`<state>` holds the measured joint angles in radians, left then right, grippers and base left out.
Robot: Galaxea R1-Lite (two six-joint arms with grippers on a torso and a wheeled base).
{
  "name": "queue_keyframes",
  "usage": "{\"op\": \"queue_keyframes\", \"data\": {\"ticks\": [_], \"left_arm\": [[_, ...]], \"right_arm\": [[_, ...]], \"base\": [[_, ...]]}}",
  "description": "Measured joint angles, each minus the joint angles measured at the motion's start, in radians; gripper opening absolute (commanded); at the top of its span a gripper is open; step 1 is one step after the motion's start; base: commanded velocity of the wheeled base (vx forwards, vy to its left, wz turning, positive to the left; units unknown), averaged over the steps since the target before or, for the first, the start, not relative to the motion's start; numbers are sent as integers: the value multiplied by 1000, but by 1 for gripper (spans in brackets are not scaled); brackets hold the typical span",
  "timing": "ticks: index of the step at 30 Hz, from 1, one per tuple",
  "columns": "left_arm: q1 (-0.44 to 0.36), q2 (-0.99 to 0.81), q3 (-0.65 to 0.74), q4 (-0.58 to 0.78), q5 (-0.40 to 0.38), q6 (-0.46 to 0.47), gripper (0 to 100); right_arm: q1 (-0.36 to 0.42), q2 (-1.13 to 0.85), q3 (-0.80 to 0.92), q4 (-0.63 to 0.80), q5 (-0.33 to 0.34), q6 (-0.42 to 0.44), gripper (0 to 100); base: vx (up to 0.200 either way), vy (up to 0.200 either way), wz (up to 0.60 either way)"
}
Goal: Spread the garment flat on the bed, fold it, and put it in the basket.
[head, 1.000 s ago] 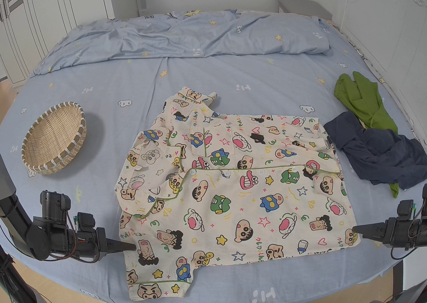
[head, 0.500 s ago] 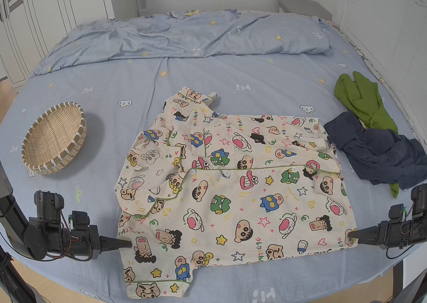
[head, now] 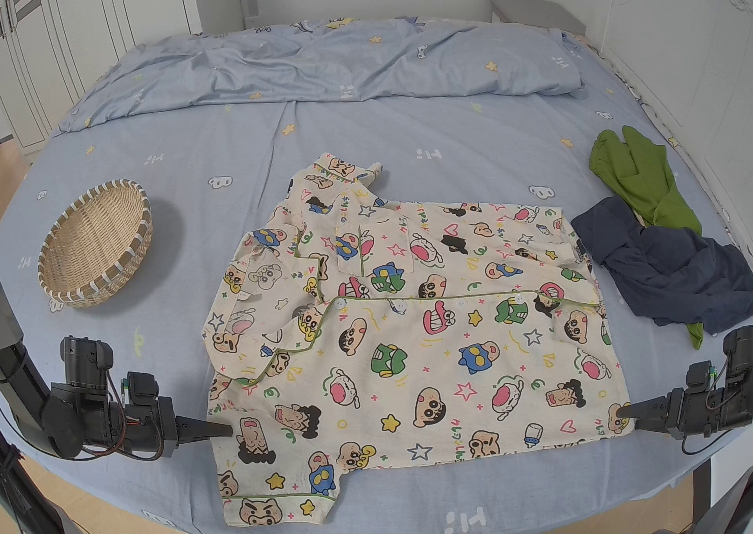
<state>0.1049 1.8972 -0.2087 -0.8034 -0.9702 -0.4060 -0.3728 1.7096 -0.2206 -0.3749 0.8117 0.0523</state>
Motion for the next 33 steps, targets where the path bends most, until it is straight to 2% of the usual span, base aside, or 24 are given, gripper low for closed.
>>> {"op": "queue_keyframes", "data": {"ticks": [5,12,16,17,33], "left_arm": [[-1,1,1,0,0,0,0],[-2,1,1,0,0,0,0],[-2,1,1,0,0,0,0],[-1,1,1,0,0,0,0],[-1,1,1,0,1,0,0]], "right_arm": [[21,55,-9,-6,10,-7,100],[32,110,-29,-5,82,-7,100],[31,119,-33,-2,95,-6,100],[29,120,-33,-2,96,-6,0],[-8,131,-37,1,92,-7,0]], "base": [[0,0,0],[0,0,0],[0,0,0],[0,0,0],[0,0,0]]}}
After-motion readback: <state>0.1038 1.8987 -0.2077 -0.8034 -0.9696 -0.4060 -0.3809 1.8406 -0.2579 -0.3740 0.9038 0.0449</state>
